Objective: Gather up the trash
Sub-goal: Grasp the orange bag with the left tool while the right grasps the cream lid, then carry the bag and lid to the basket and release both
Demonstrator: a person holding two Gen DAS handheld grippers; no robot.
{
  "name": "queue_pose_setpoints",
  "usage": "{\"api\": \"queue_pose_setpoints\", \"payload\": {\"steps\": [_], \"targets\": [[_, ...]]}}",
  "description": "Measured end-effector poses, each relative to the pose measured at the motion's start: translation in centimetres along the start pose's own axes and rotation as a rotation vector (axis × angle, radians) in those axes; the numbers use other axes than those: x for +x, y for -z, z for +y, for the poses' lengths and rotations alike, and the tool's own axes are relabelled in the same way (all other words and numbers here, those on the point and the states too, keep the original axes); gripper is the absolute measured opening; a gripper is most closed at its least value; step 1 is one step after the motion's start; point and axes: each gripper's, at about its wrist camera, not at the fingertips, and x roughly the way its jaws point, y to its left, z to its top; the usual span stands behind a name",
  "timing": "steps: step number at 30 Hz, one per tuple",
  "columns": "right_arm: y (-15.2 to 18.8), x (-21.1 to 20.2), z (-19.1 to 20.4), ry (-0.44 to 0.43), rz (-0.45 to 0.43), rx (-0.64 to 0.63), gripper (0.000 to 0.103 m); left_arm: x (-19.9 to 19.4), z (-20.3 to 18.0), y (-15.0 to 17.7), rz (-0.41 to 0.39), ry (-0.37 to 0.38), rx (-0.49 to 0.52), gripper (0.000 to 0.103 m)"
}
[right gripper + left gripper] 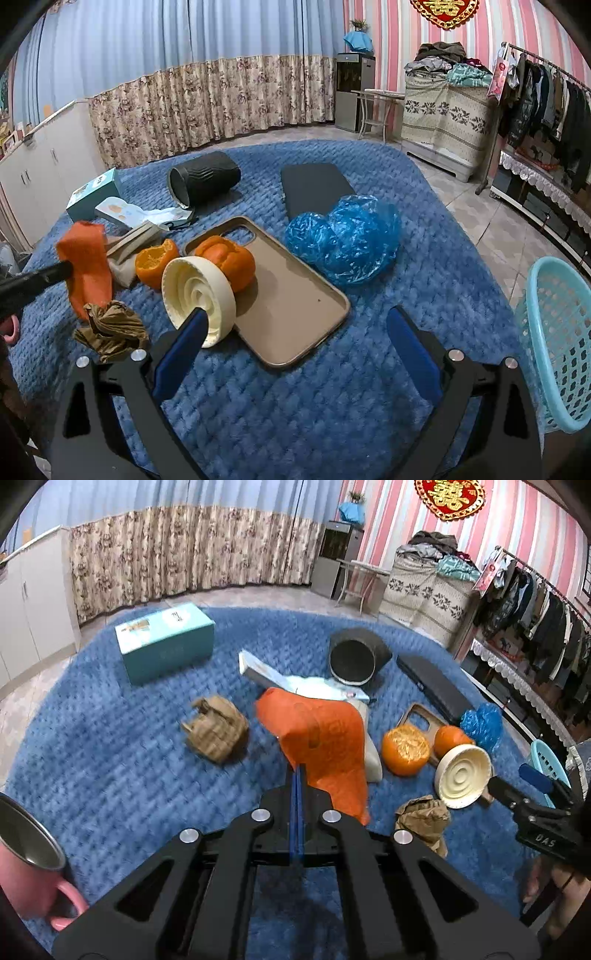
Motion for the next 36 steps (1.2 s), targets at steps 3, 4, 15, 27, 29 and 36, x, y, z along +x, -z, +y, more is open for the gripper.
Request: {"api": "queue_pose_setpoints", "payload": {"steps": [3,4,15,27,29,36], "targets": [[0.1,0.3,0.6,-0.015,0.001,-0.012,0.095,-0.9,0.2,-0.2,-0.025,-0.008,0.007,0.0],[0.0,0.5,0.9,-0.022,0.002,-0.021,0.095,-1.1,0.3,-0.3,-0.03,-0.006,0.008,0.0],[-0.3,2.4,2.1,-0.196,0.068,-0.026,0.034,-1.7,0.4,-0.5,-0.059,0.002,0.036,0.0],[-0.8,-1.3,-0.3,-0.248,-0.036,0.028,0.013,-4.3,-3.7,-2.0,-0.131,0.03,0.126,0.0],[-1.0,-2.2,-1.7,-0.218,-0.06,0.051,0.013,-4.8,-4.9,-2.6,-0.144,0.056,0.141,0.0],[-1.0,-6.7,-9.9,-0.012,-0.162,0.185,0.013,-5.4,-11.9,-4.4,-0.187,0.148,0.243,0.0]]}}
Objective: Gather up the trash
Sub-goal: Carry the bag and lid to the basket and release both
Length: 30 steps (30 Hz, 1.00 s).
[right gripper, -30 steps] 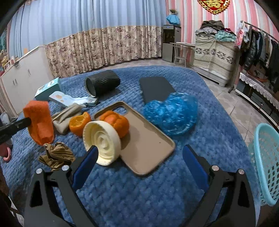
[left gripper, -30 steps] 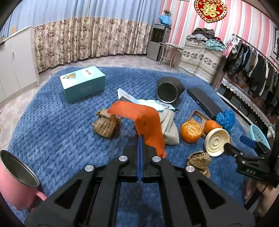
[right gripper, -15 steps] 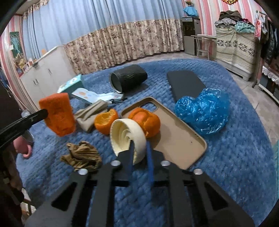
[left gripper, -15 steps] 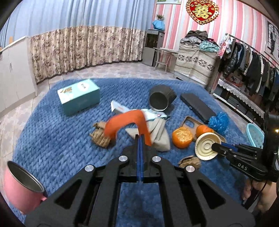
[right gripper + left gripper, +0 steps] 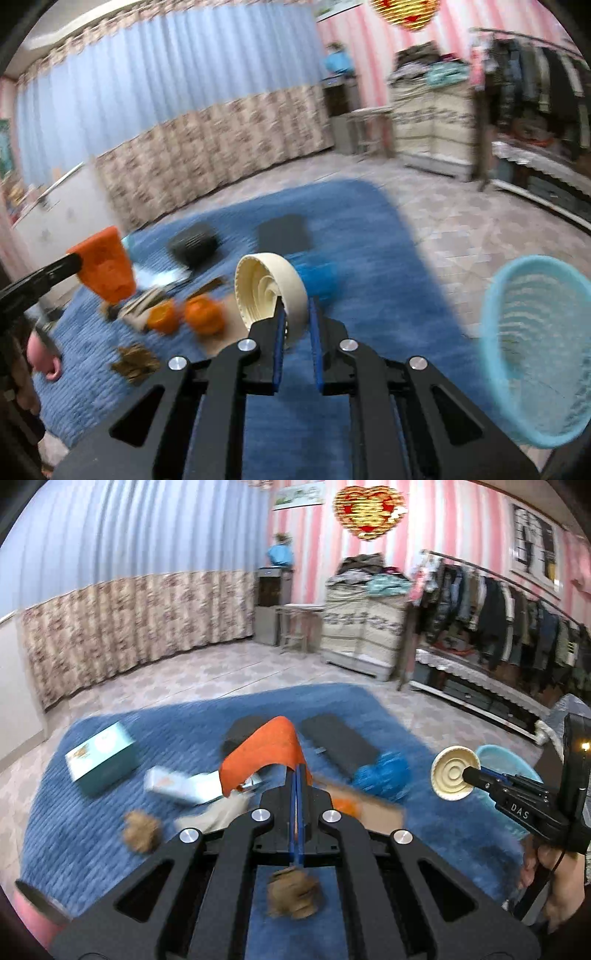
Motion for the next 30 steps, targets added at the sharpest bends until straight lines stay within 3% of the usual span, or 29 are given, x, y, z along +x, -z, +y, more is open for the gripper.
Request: {"api": "queue_pose_setpoints", "payload": {"steps": [6,12,20,30], "targets": [[-0.7,-4.2,-7.7,0.184,-0.076,0.099,0.013,1.7,-7.9,-1.7,-0.039,0.117,0.107,0.0],[0.1,-5.8,-13.7,0.326,-0.079,0.178,0.013,4.3,-15.1,-1.6,-0.029,0.253,0.171,0.0],[2.2,-7.3,-20.3,0.427,-0.078,0.309,0.013,8.3,-22.5,-1.1,0.02,0.376,0.228,0.0],[3.8,-7.8,-23.7,0.48,-0.074,0.388,0.013,12.0,-30.0,0.3,0.067,0.446,0.324,0.0]]}}
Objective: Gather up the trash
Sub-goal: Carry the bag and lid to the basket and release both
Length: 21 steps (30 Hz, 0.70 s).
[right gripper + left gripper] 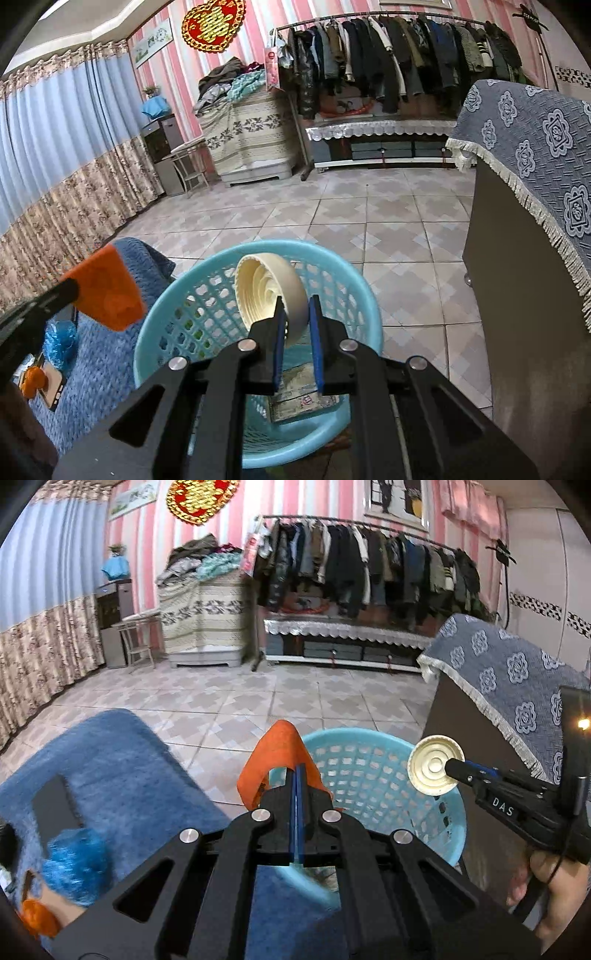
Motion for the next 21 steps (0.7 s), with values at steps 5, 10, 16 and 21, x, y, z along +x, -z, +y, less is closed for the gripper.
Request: {"api": "queue_pose_setpoints", "payload": {"steps": [5,10,16,21], "targets": [[0.2,0.1,-1.2,0.001,-0.006,0.037,0.013,2.1,-2.3,0.3,0.026,0.028,0.027,0.0],[0.6,0.2,-2.7,0.013,-0.004,0.074,0.013,3.4,-3.4,0.6,0.043,0.034,0.041,0.0],[0.7,0.1,-1.9,-0.001,-0.008,0.049,0.013,4.4,-3.5,0.9,0.092,0.038,0.057,0.0],[0.8,0.6,-1.5,-0.007,0.01,0.031,0.013,3.7,-3.1,1.1,0.097,-0.01,0.055,0.043]]}}
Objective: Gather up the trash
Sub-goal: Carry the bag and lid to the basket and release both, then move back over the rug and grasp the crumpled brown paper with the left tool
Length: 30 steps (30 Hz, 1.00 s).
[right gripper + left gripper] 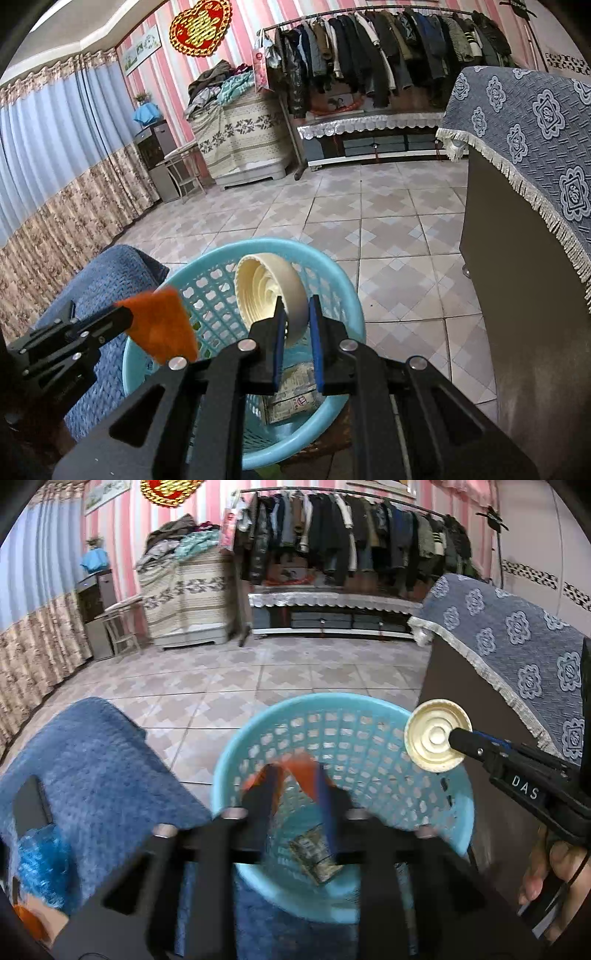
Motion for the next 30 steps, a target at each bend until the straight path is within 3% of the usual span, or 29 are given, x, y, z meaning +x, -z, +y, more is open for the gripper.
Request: {"api": "queue_pose_setpoints", "payload": {"steps": [2,5,9,17,19,21,23,27,30], "targets": [[0.0,0.1,0.2,-0.003,0.006,-0.004,0.013,-0.7,0.5,0.0,-0.02,-0.022,-0.005,0.052],[0.1,0.4,0.6,-0.005,0.014,-0.02,0.013,-1.5,1.2,0.2,-0.03,-0.075,0.003,0.059],[0.3,1.2,1.4,-0.012,0.036,-0.035,0.013,-2.7,3.1,0.5,-0.069,-0.145,-0.058,0.081],[0.7,2.1,3.6,-0.01,0.034,-0.1,0.019,-4.9,6.6,1.1,-0.121,-0.218,-0.167,0.091],[0.8,2.0,3.8,0.002,0.03,-0.105,0.032,-5.6,7.1,1.2,-0.138,-0.235,-0.175,0.093],[0.8,1.8,3.7,0.015,0.017,-0.098,0.055,-6.2,7.5,1.2,-0.149,-0.241,-0.191,0.094],[0.7,1.7,3.5,0.011,0.013,-0.091,0.057,-6.8,8.0,1.3,-0.159,-0.254,-0.204,0.095],[0.6,1.2,4.0,0.01,-0.007,-0.097,0.074,-8.3,8.9,1.4,-0.184,-0.287,-0.221,0.097],[0.6,0.2,5.2,0.017,-0.038,-0.134,0.081,-9.9,9.9,1.6,-0.2,-0.313,-0.229,0.097]]}}
